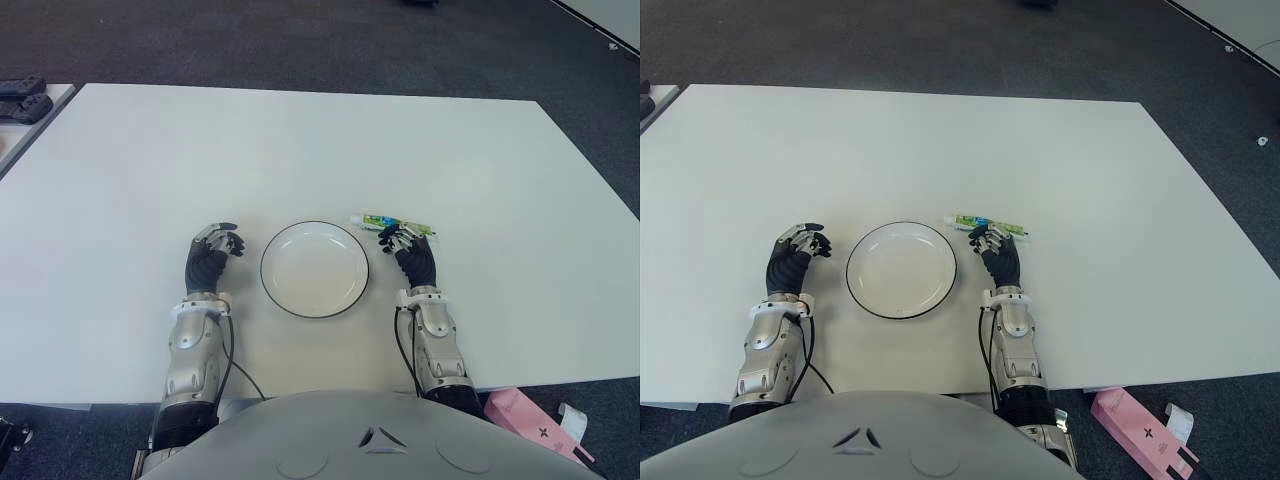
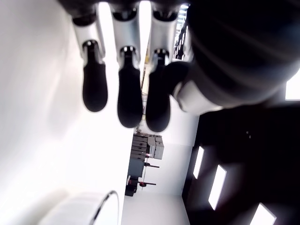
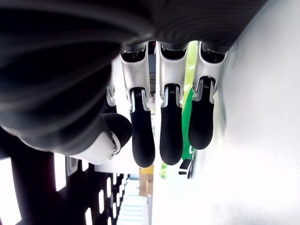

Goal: Put the toothpaste on the table into the plate.

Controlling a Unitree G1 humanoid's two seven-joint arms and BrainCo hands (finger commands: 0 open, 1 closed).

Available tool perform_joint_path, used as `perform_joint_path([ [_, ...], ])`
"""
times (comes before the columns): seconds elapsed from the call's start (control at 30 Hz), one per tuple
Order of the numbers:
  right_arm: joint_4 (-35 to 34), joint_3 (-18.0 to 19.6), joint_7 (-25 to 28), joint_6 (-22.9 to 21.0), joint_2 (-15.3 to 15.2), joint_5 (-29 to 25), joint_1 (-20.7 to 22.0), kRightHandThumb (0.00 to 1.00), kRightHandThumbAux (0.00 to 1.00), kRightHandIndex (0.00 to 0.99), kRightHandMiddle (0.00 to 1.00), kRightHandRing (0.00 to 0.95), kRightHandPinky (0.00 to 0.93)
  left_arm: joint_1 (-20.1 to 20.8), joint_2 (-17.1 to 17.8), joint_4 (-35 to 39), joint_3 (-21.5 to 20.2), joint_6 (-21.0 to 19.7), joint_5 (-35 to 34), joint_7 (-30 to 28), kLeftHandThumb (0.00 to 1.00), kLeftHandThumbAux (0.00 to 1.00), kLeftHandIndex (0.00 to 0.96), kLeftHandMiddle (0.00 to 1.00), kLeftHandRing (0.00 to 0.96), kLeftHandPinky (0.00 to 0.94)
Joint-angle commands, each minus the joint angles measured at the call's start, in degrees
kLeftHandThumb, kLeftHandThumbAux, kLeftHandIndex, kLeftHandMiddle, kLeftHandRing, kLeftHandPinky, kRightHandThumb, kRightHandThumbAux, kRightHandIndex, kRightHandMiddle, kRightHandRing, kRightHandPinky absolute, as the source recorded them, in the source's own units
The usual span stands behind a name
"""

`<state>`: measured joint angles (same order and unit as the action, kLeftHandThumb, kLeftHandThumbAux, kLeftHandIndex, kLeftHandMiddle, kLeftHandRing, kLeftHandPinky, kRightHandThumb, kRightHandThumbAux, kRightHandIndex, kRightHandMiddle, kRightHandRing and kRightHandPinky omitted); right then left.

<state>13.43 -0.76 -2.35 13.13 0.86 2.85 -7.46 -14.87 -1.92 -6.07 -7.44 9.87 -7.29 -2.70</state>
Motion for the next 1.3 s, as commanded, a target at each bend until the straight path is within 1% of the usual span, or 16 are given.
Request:
perform_joint_path([
  [0.03,1.7,0.5,-0.1,-1.7,0.1,-0.4,-1.3,0.711,0.732,0.43,0.5,0.491,0.501,-1.4,-0.4,-1.5,0.9,-3.0,0.6,0.6,0.707,0.722,0.434,0.593,0.587,0.568],
  [0.3,1.3,0.7,-0.4,-2.1,0.2,-0.4,-1.5,0.711,0.732,0.43,0.497,0.49,0.497,-1.4,-0.6,-1.4,0.9,-3.0,0.6,0.4,0.707,0.722,0.434,0.592,0.588,0.57],
  [0.37,1.1,0.5,-1.2,-1.7,0.2,0.6,-1.5,0.711,0.733,0.43,0.496,0.489,0.496,-1.3,-0.6,-1.5,1.0,-2.9,0.5,0.3,0.707,0.722,0.434,0.593,0.589,0.571],
  [0.4,0.9,0.3,-1.9,-1.3,0.1,1.4,-1.4,0.711,0.733,0.43,0.494,0.485,0.487,-1.3,-0.6,-1.5,1.0,-2.8,0.5,0.2,0.707,0.722,0.434,0.594,0.59,0.572],
  [0.47,-2.8,-1.1,-4.2,-1.6,0.1,5.1,-1.9,0.712,0.733,0.43,0.494,0.483,0.479,-1.3,-0.6,-1.5,1.1,-2.9,0.4,0.1,0.707,0.722,0.434,0.594,0.591,0.573],
  [0.53,-7.3,-2.2,-5.5,-3.0,-0.5,8.6,-2.8,0.711,0.733,0.429,0.496,0.485,0.476,-1.2,-0.5,-1.5,1.2,-2.9,0.3,0.0,0.707,0.722,0.434,0.595,0.591,0.572],
  [0.6,-10.9,-3.0,-6.0,-3.8,-1.5,11.7,-3.4,0.708,0.733,0.429,0.496,0.485,0.47,-1.2,-0.5,-1.5,1.2,-3.0,0.2,0.0,0.707,0.722,0.434,0.596,0.591,0.57],
  [0.67,-11.7,-3.6,-6.8,-3.3,-2.4,14.3,-3.7,0.706,0.733,0.428,0.494,0.483,0.463,-1.1,-0.6,-1.5,1.3,-3.2,0.1,0.1,0.707,0.722,0.434,0.597,0.591,0.57],
  [0.8,-11.7,-4.7,-9.6,0.0,-5.7,20.7,-3.5,0.703,0.732,0.426,0.477,0.466,0.447,-1.0,-0.7,-1.5,1.4,-3.5,0.1,0.4,0.706,0.721,0.434,0.598,0.587,0.566],
  [0.9,-12.9,-5.1,-10.5,0.6,-8.2,24.2,-3.6,0.7,0.731,0.424,0.464,0.454,0.441,-0.9,-0.6,-1.5,1.6,-3.4,0.5,0.5,0.706,0.721,0.434,0.597,0.584,0.565],
  [0.97,-13.0,-5.2,-11.0,1.3,-9.5,25.4,-3.5,0.697,0.731,0.421,0.453,0.445,0.434,-0.8,-0.6,-1.6,1.7,-3.4,0.5,0.4,0.706,0.721,0.434,0.597,0.584,0.566],
  [1.13,-12.4,-5.2,-12.4,3.1,-11.5,26.9,-2.4,0.692,0.73,0.416,0.428,0.431,0.436,-0.7,-0.6,-1.7,1.7,-3.2,0.1,0.2,0.706,0.721,0.434,0.601,0.588,0.569],
  [1.23,-12.7,-5.1,-12.4,2.8,-12.6,27.5,-0.9,0.692,0.728,0.413,0.409,0.417,0.425,-0.6,-0.5,-1.8,1.7,-3.4,0.0,0.1,0.707,0.721,0.434,0.604,0.59,0.573],
  [1.3,-13.3,-5.0,-11.9,2.1,-13.2,27.9,0.0,0.692,0.727,0.412,0.39,0.398,0.4,-0.5,-0.5,-1.8,1.6,-3.5,-0.1,0.0,0.707,0.721,0.434,0.605,0.591,0.573],
])
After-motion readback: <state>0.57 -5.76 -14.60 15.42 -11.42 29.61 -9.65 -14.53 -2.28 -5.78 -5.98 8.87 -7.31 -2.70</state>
